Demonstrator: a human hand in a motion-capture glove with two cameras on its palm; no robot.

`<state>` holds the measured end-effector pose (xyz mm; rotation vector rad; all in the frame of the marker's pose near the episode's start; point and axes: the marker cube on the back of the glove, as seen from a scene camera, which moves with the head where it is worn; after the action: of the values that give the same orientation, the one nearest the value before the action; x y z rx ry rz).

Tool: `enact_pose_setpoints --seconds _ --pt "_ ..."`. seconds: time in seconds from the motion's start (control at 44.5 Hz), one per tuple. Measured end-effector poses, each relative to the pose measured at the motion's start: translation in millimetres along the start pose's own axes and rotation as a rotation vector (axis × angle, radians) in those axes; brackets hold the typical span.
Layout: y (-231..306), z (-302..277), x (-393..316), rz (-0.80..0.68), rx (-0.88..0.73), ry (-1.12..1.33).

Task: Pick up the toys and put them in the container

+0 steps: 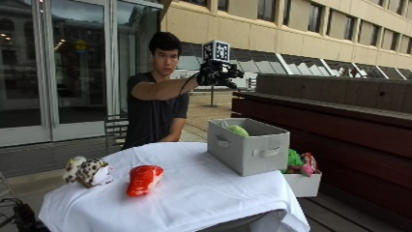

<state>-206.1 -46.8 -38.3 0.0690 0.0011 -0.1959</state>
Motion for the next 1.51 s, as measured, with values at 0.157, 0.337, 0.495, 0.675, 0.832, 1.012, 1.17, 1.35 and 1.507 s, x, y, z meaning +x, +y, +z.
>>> enact_pose_setpoints --seconds 0.157,0.337,0.495,0.675,0.832,1.012,1.17,1.35,1.507 --pt "7.4 -2.8 50.3 0.062 0.033 0.021" --pt "8.4 2.3 120.4 0.116 0.04 0.019" --pt "8.2 19.5 185.4 0.162 0.014 0.005" --pt "-1.6 50.5 237.7 0.169 0.029 0.023" --pt "-6.7 96.4 275.5 0.211 0.005 0.003" --pt "-19.5 159.5 310.5 0.197 -0.083 -0.036" --pt "-19.3 209.0 322.5 0.241 -0.137 -0.072" --pt "-31.7 260.3 338.9 0.295 -0.071 -0.075" --pt "-24.0 292.4 344.5 0.251 -0.18 -0.088"
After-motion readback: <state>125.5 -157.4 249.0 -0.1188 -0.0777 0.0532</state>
